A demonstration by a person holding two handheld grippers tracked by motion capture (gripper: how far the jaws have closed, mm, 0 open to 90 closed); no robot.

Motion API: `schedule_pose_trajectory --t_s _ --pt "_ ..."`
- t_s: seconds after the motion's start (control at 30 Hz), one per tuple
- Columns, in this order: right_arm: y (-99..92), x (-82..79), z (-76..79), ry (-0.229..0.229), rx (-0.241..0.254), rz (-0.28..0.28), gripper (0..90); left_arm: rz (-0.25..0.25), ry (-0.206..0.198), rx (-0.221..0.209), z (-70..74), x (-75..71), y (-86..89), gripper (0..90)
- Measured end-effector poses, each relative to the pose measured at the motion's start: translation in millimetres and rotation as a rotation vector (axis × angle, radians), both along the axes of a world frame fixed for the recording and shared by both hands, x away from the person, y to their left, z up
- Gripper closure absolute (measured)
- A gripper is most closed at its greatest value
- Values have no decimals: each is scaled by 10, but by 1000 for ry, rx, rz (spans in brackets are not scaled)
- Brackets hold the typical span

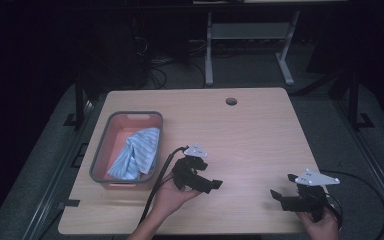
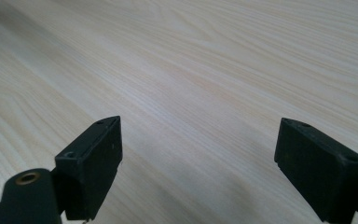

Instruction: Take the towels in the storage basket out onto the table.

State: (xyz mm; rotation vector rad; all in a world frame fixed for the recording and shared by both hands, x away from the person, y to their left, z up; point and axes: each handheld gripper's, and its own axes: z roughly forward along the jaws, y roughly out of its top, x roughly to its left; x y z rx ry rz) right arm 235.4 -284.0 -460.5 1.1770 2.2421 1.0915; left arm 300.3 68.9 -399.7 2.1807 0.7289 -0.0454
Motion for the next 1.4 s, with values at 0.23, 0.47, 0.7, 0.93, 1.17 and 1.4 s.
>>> schedule_pose_trajectory --t_s 0.23,0.47,0.7,0.93,1.17,1.4 --pt "43 -12 12 -9 -11 14 145 -15 12 18 165 125 49 175" --pt "69 -3 8 -9 -12 26 146 11 -9 25 398 226 213 176" --pt "46 -17 20 -9 -4 16 146 60 -32 60 583 308 387 188" --pt "33 -17 26 -15 -7 19 145 104 -49 82 719 393 548 189" --pt "31 -20 26 -15 -3 20 146 165 -54 108 758 460 729 191" --pt "41 -21 29 -15 -5 21 145 252 -47 132 828 551 956 201"
